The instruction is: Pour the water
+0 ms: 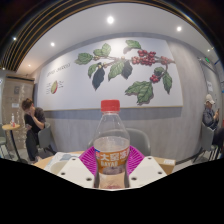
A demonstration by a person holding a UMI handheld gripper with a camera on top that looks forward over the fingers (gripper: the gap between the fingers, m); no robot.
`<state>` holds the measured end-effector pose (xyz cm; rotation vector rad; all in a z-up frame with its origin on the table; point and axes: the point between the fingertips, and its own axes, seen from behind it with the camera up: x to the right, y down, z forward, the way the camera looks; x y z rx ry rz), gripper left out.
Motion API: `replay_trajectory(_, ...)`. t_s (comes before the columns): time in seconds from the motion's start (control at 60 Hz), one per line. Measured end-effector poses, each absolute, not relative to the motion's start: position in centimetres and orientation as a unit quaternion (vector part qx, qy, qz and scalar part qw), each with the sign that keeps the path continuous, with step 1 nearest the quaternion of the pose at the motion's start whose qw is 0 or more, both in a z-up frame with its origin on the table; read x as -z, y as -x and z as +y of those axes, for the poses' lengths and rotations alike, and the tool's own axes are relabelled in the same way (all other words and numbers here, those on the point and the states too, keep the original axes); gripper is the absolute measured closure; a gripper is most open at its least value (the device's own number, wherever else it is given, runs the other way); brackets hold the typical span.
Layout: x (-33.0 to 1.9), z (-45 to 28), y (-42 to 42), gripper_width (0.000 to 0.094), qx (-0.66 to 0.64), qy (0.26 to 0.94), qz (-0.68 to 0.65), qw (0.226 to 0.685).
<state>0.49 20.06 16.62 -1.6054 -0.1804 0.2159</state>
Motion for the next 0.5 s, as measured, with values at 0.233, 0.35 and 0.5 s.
replay_trajectory(0.233, -16.3, 20.0, -0.3, 0.0448, -0.089, 0.723, -0.088, 0.679)
replay_trajectory(0.35, -15.7, 19.0, -1.0, 0.0066, -0.093, 0.753, -0.09, 0.645)
replay_trajectory(0.5, -16.5, 14.4, -2.0, 0.0091, -0.111, 0.756, -0.083, 0.639)
